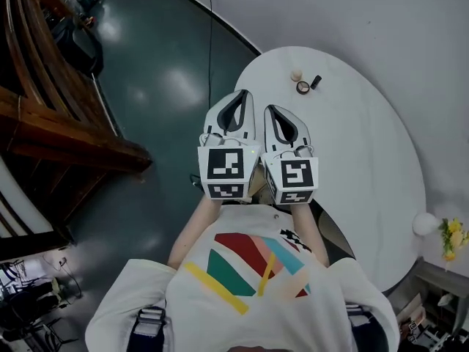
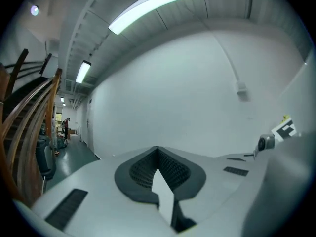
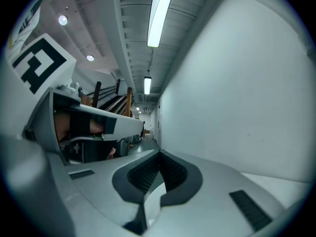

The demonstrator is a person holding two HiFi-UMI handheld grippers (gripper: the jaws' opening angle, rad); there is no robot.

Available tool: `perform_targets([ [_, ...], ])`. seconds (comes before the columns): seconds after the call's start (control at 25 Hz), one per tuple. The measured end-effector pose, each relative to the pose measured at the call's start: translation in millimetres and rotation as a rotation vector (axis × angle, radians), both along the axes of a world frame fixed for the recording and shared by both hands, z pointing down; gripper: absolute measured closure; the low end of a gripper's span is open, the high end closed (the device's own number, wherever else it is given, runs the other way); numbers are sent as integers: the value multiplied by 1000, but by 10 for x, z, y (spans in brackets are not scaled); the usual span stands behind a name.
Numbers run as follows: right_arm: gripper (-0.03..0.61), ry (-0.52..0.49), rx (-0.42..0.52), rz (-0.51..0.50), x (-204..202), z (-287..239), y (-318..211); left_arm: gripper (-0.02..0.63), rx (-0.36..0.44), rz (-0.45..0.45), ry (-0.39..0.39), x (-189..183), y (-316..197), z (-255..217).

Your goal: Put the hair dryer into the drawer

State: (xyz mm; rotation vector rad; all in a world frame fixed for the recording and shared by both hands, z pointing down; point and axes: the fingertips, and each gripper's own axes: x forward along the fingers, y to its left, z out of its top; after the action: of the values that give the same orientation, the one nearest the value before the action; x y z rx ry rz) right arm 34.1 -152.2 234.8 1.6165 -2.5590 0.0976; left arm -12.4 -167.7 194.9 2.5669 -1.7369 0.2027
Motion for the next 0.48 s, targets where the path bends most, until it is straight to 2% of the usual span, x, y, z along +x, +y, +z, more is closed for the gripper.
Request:
perform_targets([
  [0.12,568,16,-6,-3,-25,23,-26,597,-2,-5,22,-41,-14,33],
  [0.48,568,3,-17,9,-16,72,-66,597,-43,-42,24,-188,-90,199],
])
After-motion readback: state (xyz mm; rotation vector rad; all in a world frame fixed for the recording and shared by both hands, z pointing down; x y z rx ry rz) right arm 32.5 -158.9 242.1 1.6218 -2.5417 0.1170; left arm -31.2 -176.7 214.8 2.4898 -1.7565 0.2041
